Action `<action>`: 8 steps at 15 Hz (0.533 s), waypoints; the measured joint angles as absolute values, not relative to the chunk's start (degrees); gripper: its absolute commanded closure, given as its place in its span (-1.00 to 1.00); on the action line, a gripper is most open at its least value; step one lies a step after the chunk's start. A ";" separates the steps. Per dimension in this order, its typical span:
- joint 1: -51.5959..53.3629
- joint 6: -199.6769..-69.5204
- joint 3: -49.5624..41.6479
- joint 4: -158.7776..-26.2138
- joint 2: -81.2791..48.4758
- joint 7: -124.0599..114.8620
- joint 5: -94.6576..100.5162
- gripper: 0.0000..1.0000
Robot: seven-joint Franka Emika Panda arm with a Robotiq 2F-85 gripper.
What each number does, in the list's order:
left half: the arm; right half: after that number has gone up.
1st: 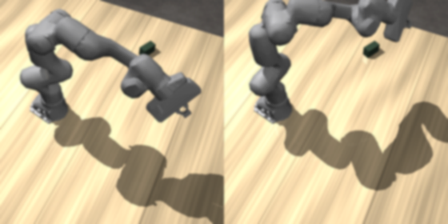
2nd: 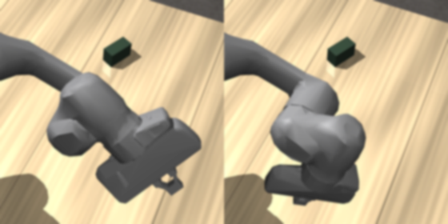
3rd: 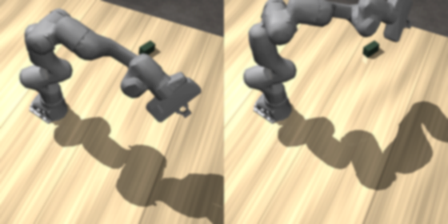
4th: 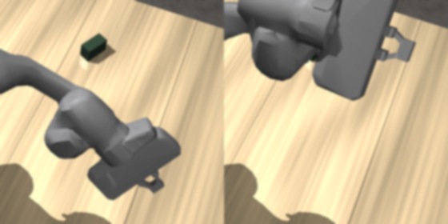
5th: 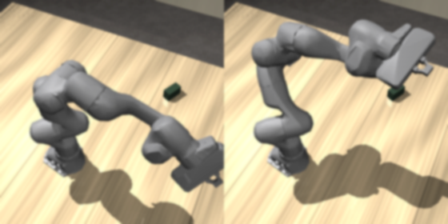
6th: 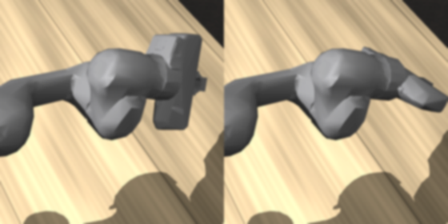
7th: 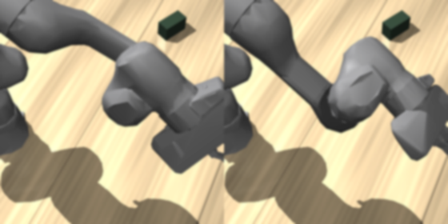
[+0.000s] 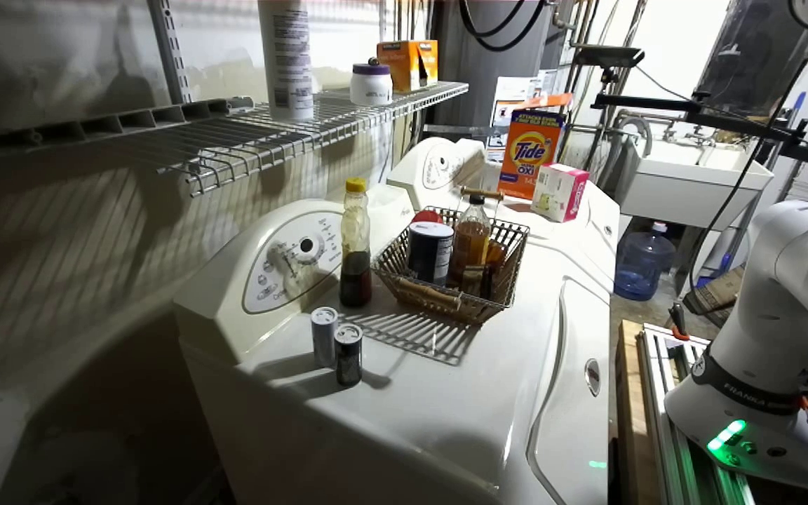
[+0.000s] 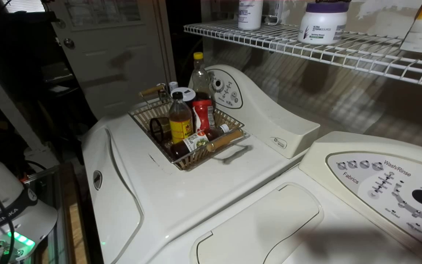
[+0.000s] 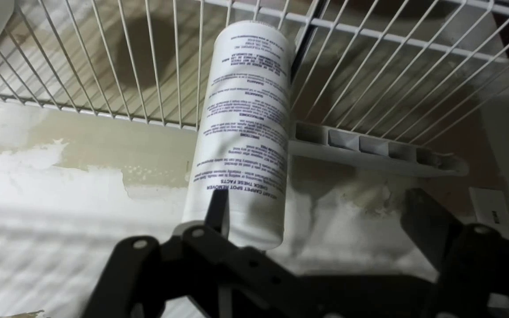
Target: Rotate the white spray bottle.
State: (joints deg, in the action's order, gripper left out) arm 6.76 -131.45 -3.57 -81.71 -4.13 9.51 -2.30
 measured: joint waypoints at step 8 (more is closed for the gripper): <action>7.05 -131.73 -3.37 -89.40 1.27 7.60 -1.83 -1.00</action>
State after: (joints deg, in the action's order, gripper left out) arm 7.05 -131.73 -3.37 -89.40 1.27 7.60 -1.83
